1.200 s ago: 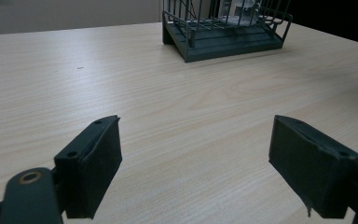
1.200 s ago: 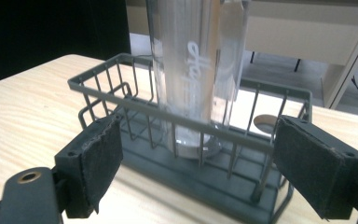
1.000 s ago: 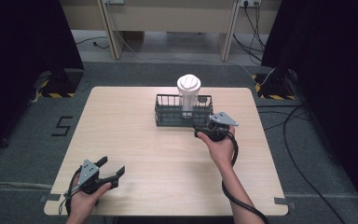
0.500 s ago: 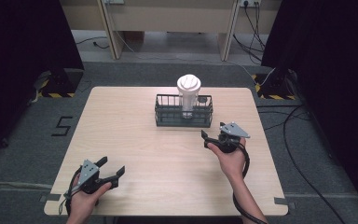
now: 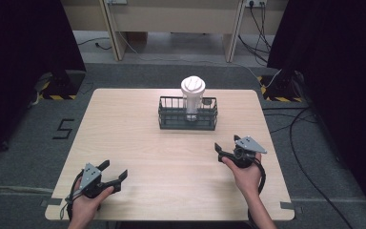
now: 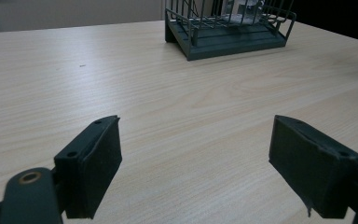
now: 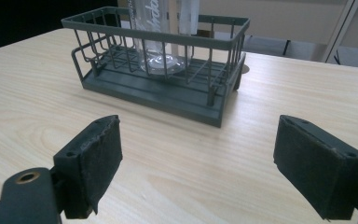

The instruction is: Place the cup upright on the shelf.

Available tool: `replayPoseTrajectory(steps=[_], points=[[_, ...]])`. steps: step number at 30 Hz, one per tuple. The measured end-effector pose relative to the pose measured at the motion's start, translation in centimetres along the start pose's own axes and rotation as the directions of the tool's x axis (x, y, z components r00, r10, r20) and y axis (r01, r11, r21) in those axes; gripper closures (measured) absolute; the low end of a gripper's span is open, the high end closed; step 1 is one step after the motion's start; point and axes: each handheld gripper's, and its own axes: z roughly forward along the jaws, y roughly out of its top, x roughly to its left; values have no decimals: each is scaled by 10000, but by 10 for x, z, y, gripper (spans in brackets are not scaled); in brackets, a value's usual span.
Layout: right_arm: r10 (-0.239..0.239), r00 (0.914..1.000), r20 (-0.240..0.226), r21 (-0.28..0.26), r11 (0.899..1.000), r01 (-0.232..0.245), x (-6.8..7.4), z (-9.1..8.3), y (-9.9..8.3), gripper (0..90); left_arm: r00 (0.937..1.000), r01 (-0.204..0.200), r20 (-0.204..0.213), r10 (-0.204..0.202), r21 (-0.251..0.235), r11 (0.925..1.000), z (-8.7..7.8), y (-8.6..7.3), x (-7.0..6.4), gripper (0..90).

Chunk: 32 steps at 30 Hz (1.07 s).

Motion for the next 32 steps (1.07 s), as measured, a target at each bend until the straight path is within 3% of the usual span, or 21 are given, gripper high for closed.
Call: replayPoseTrajectory(steps=[5,23,28,32], points=[[-111,9999,110,8,9999,111,-3,-8,-10,161,10000,5,-6,-5,11,10000,0,0,0,163],[234,9982,551,-40,9997,-232,-21,-42,-37,163,10000,-24,-53,24,64,10000,0,0,0,163],[259,9981,562,-196,9995,-249,-22,-47,-39,170,10000,-17,-72,17,65,10000,0,0,0,163],[259,9993,282,-385,9990,-248,-16,-43,-31,178,10000,-43,-72,43,73,10000,1,0,0,163]])
